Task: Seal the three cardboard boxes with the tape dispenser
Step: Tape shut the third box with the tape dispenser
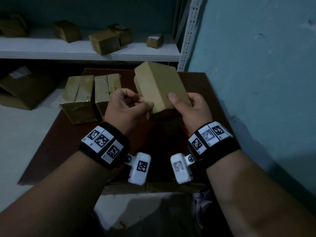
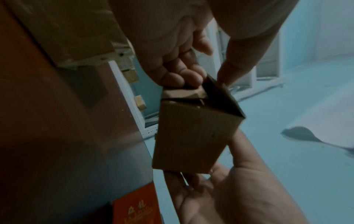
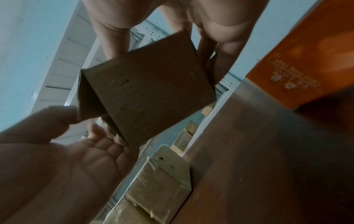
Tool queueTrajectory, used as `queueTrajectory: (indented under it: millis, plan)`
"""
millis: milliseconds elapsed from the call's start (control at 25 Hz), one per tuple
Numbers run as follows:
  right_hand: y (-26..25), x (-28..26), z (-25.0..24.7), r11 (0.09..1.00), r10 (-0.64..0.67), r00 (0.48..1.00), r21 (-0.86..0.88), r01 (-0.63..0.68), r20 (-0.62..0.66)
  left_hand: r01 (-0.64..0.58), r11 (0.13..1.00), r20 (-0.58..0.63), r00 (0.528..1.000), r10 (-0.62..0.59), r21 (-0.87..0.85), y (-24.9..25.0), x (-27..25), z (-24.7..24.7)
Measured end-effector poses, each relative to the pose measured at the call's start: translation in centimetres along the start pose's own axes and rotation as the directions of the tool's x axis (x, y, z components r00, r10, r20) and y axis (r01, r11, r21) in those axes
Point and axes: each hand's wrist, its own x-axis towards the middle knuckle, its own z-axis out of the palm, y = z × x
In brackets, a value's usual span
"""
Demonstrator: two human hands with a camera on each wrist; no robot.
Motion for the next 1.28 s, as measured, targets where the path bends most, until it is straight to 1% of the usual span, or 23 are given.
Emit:
queueTrajectory:
  millis: [80,160,240,320,360,400,480,560,600,640,680,760,840,920,960,1000,1040,1080,1120,1160,1200,1240,1280]
  plan:
    - [-0.3,-0.7,0.1,0.999,-0.04,0.999,-0.033,0.039,-0.035,0.09,0.995,-0.021,0.996,-0.09,-0.034,0.1,-0.1,-0.3]
    - [-0.3,-1.3,0.3,0.994,-0.059,0.998,-0.091,0.056,-0.028,0.168,0.985,-0.013,0.986,-0.168,-0.033,0.2,-0.3,-0.6]
    - [-0.3,-1.4,0.1,0.987,-0.072,0.997,-0.144,0.07,-0.013,0.201,0.978,0.039,0.978,-0.203,0.049,0.0,-0.4,-1.1]
    - [-0.4,-1.4,-0.5,0.955,-0.134,0.991,-0.265,0.131,0.007,0.246,0.956,0.121,0.956,-0.266,0.162,-0.1,-0.8,-1.3]
    - [-0.5,-1.4,-0.8,0.913,-0.187,0.982,-0.364,0.185,0.031,0.305,0.941,0.142,0.935,-0.325,0.147,-0.2,-1.2,-1.2]
    - [-0.5,-1.3,-1.0,0.845,-0.252,0.965,-0.469,0.256,0.073,0.395,0.915,0.143,0.904,-0.404,0.085,-0.4,-1.6,-1.0]
    - [-0.3,-1.5,-1.4,0.682,-0.364,0.91,-0.61,0.404,0.196,0.576,0.813,0.197,0.809,-0.554,-0.083,-0.9,-2.6,-0.4]
    - [0.1,-1.6,-1.6,0.572,-0.388,0.87,-0.661,0.486,0.304,0.685,0.715,0.238,0.724,-0.648,-0.139,-1.6,-3.0,-0.5]
    - [0.3,-1.7,-1.7,0.535,-0.383,0.858,-0.676,0.507,0.341,0.716,0.684,0.254,0.693,-0.675,-0.136,-1.9,-3.1,-0.8]
    - [0.5,-1.7,-1.8,0.5,-0.379,0.848,-0.689,0.525,0.371,0.737,0.663,0.267,0.67,-0.693,-0.131,-2.0,-3.0,-1.2]
    - [0.7,-1.8,-1.8,0.467,-0.376,0.837,-0.699,0.541,0.397,0.749,0.65,0.275,0.656,-0.702,-0.127,-2.1,-2.9,-1.5]
    - [0.8,-1.9,-1.8,0.42,-0.365,0.821,-0.709,0.567,0.439,0.762,0.635,0.287,0.641,-0.712,-0.13,-2.1,-2.7,-2.0]
    - [0.8,-2.0,-1.8,0.398,-0.358,0.806,-0.704,0.589,0.472,0.768,0.632,0.301,0.63,-0.716,-0.106,-1.8,-2.5,-2.1]
    - [0.7,-2.0,-1.7,0.391,-0.353,0.792,-0.691,0.608,0.498,0.763,0.641,0.266,0.637,-0.723,-0.083,-1.7,-2.0,-2.9]
    - [0.6,-1.9,-1.7,0.393,-0.342,0.788,-0.684,0.614,0.511,0.752,0.656,0.227,0.652,-0.724,-0.067,-1.8,-1.5,-3.6]
    - [0.5,-2.0,-1.7,0.394,-0.327,0.784,-0.678,0.621,0.528,0.727,0.686,0.174,0.679,-0.713,-0.027,-1.9,-1.0,-4.3]
    - [0.5,-2.0,-1.7,0.391,-0.314,0.775,-0.669,0.632,0.549,0.689,0.723,0.096,0.717,-0.69,0.049,-1.7,-0.8,-4.9]
    - [0.5,-2.1,-1.6,0.387,-0.304,0.759,-0.654,0.651,0.576,0.633,0.757,0.02,0.765,-0.644,0.164,-1.4,-0.9,-5.2]
    - [0.5,-2.2,-1.6,0.384,-0.295,0.739,-0.633,0.672,0.605,0.548,0.783,-0.038,0.825,-0.563,0.293,-1.3,-0.9,-5.4]
    - [0.6,-2.3,-1.5,0.386,-0.285,0.723,-0.615,0.687,0.629,0.454,0.8,-0.054,0.88,-0.473,0.393,-1.1,-1.2,-5.4]
    - [0.7,-2.3,-1.4,0.388,-0.283,0.713,-0.603,0.697,0.642,0.365,0.822,-0.018,0.918,-0.397,0.438,-1.0,-1.4,-5.3]
    - [0.7,-2.3,-1.2,0.388,-0.287,0.706,-0.596,0.703,0.647,0.281,0.842,0.048,0.939,-0.34,0.461,-1.0,-1.6,-5.2]
    - [0.8,-2.2,-1.2,0.382,-0.293,0.699,-0.591,0.711,0.652,0.206,0.846,0.128,0.944,-0.304,0.492,-1.1,-1.7,-5.1]
